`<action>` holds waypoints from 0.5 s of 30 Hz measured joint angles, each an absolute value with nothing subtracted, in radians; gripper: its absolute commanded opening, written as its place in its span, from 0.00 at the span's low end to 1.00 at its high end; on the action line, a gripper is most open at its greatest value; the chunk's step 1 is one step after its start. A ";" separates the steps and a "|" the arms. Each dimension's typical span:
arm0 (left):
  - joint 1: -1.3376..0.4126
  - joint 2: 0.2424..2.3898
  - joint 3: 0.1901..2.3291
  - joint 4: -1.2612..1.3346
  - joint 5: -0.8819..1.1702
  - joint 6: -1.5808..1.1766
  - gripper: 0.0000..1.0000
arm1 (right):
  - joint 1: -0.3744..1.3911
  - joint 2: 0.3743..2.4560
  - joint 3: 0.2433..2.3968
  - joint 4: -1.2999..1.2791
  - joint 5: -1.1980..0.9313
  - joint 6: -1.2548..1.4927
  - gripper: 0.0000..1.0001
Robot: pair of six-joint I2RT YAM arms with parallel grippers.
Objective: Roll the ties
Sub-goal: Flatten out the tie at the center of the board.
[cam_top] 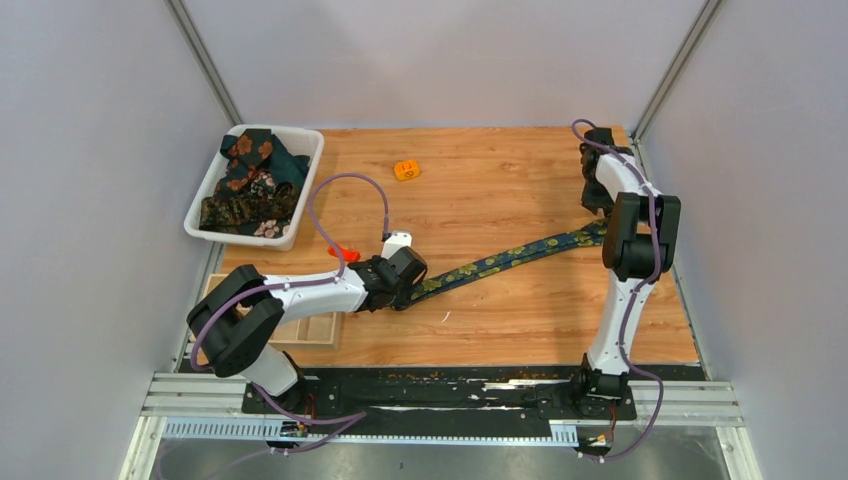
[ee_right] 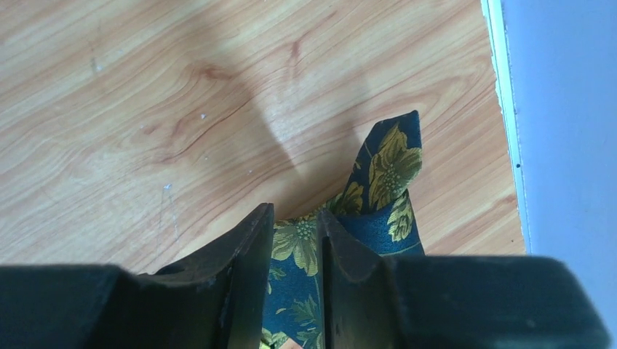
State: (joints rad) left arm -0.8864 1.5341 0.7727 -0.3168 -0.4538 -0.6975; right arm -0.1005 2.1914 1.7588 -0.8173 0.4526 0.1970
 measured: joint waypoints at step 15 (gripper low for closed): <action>-0.886 1.534 0.766 -0.303 -0.459 -0.691 0.54 | -0.067 1.624 1.470 -0.735 0.395 0.235 0.43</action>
